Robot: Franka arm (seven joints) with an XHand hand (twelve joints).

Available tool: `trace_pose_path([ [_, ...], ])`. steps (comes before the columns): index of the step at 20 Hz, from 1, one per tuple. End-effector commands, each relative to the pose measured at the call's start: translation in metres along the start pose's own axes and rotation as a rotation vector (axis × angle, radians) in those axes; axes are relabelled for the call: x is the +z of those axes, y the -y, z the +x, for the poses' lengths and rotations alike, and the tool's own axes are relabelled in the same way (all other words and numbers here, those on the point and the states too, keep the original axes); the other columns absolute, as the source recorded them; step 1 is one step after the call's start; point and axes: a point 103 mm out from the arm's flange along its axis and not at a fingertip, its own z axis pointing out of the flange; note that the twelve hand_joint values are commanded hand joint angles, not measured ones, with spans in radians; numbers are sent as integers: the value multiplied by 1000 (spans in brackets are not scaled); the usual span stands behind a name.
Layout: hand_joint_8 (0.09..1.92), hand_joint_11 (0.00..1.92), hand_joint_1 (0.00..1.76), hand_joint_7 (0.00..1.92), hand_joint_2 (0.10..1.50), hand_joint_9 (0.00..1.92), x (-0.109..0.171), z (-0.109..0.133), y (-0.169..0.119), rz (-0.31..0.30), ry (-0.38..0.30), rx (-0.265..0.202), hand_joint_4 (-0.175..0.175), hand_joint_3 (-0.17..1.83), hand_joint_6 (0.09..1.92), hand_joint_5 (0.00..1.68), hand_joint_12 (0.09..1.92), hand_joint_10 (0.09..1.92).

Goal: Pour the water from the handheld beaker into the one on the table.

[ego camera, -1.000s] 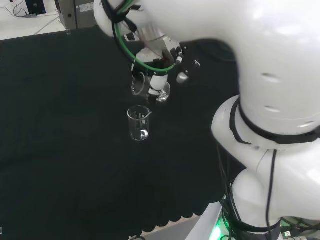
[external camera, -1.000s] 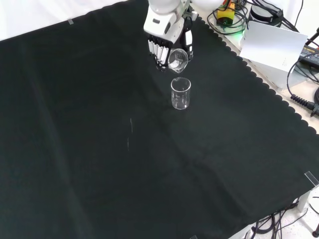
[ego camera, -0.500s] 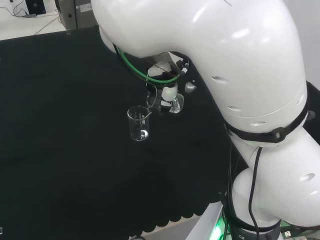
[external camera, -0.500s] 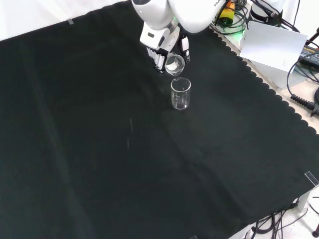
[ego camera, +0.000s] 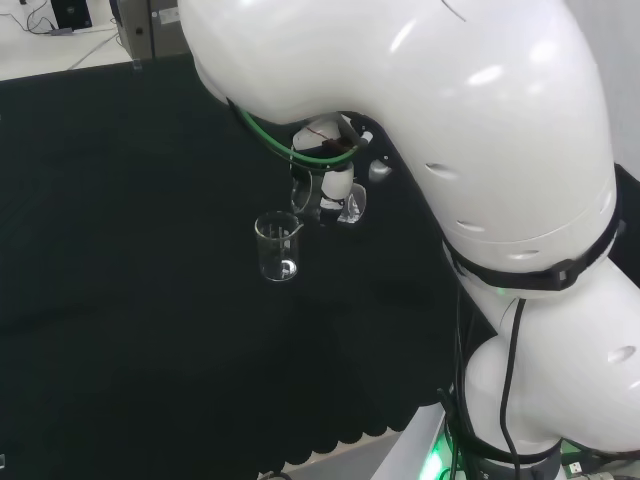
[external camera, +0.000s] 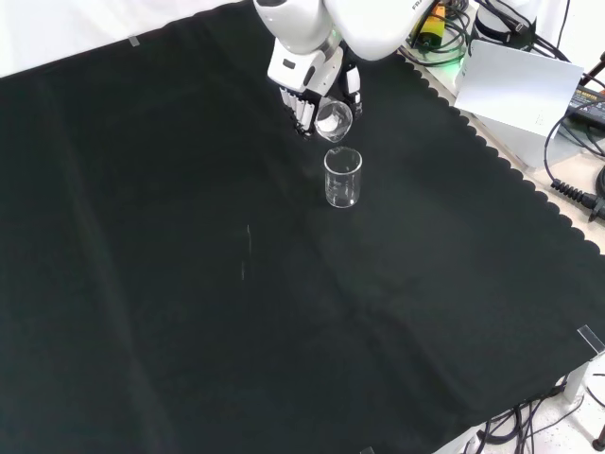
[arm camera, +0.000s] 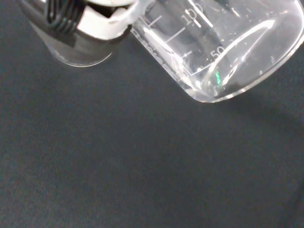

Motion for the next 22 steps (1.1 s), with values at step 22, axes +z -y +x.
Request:
trace_pose_path([
  [22, 667, 1205, 1290, 1300, 1109, 1435, -25, 31, -11, 126, 200, 32, -125, -175, 916, 1025, 1041, 905],
])
